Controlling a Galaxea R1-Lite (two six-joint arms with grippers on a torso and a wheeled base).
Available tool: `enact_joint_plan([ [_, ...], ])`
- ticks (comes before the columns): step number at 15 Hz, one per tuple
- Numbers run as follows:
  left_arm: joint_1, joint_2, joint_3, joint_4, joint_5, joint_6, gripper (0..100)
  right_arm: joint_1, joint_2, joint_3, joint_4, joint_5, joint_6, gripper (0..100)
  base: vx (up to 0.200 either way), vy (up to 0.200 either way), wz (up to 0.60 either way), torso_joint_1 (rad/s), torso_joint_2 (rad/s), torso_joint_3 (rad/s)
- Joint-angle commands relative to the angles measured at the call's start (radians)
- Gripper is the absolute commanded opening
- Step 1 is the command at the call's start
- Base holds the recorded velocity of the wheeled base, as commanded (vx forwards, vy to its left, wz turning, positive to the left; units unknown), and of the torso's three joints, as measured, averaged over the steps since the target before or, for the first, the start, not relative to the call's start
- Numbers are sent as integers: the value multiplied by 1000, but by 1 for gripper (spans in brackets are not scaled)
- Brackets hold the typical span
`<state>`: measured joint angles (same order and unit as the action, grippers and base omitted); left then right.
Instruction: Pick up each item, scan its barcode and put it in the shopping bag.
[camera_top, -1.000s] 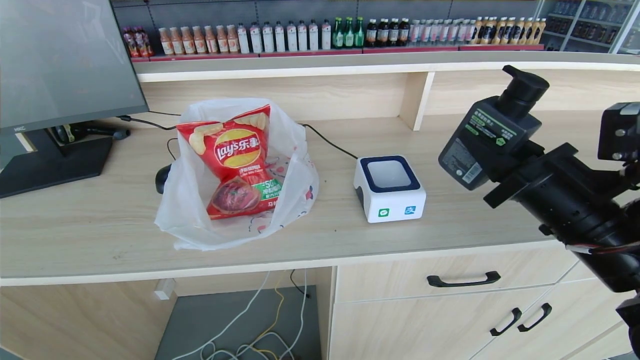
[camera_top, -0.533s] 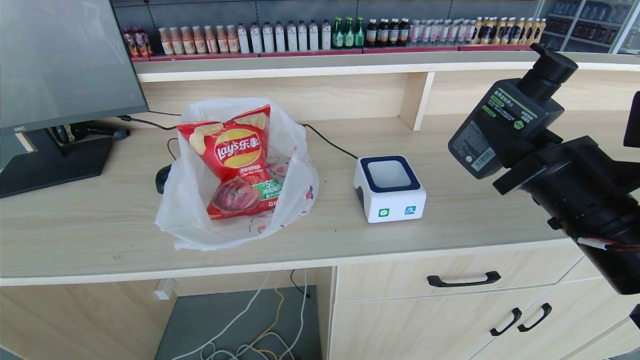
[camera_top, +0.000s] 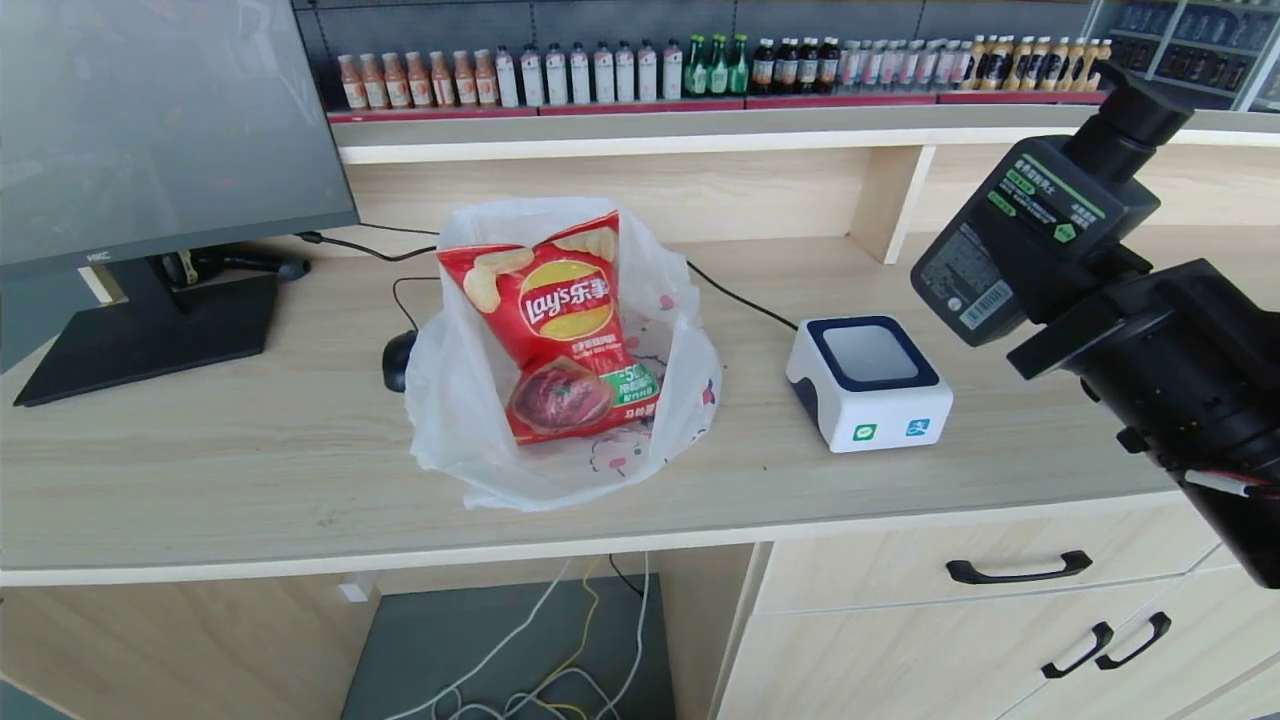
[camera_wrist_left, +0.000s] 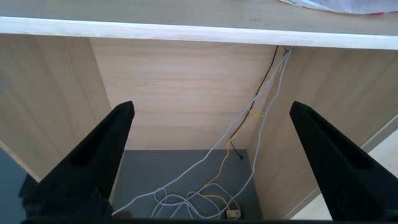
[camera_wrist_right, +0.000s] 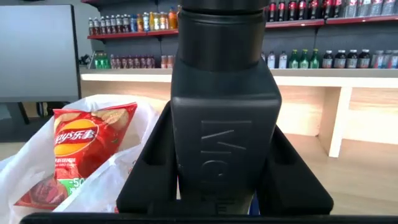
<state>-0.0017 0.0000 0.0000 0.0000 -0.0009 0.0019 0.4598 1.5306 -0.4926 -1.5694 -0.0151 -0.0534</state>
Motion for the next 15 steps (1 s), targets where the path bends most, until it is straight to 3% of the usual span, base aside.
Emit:
enact_joint_plan([
  [1,0,0,0,0,-1,0,100,0,-3,3,-1,0,0,0,0,200,0,2,-2,2],
  [6,0,0,0,0,1,-2,100,0,-3,0,-1,0,1,0,0,200,0,5,1,2],
  [9,0,0,0,0,-1,3,100,2,0,-18,-1,7,3,0,0,0,0,0,0,0],
  [11,0,0,0,0,-1,3,100,14,17,-38,-1,67,3,0,0,0,0,0,0,0],
  [15,0,0,0,0,-1,3,100,23,125,-247,-1,113,9,0,0,0,0,0,0,0],
])
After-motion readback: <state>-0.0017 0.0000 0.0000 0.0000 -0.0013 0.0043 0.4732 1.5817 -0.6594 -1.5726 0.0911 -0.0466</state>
